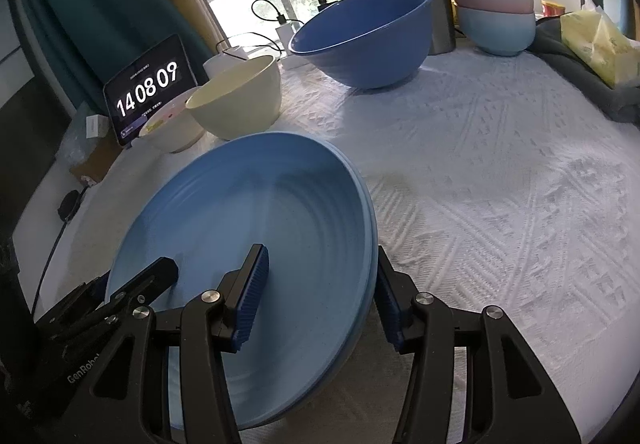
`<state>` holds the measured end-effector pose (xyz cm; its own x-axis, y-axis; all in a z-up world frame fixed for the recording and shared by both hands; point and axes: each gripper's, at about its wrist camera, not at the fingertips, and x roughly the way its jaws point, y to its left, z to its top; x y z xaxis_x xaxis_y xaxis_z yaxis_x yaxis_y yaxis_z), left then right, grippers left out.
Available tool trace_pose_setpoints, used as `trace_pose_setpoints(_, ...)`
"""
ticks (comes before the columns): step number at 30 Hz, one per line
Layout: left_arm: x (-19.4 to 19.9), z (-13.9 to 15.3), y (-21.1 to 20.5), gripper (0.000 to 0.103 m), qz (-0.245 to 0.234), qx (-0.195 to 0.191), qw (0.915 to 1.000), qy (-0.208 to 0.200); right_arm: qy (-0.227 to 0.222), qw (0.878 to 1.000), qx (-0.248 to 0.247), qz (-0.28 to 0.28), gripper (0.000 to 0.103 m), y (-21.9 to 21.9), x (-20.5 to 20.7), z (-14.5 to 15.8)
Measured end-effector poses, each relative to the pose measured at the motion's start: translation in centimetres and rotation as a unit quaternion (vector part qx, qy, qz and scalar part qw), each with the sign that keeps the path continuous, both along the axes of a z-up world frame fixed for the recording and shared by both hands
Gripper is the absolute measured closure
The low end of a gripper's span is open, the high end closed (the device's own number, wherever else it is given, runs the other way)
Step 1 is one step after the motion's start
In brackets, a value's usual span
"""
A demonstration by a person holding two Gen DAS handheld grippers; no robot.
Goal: Organize plates and bowls
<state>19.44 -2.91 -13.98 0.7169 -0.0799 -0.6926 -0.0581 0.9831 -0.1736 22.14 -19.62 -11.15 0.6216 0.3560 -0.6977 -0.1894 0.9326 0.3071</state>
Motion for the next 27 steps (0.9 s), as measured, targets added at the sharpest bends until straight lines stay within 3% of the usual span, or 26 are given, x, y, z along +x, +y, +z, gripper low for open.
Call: trace_pose_setpoints(27,-1.0,0.0,9.7,0.043,0.086,-0.024,0.9960,-0.011,0.014,0.997,-0.020,0.068,0.050,9.7,1.2,0.3)
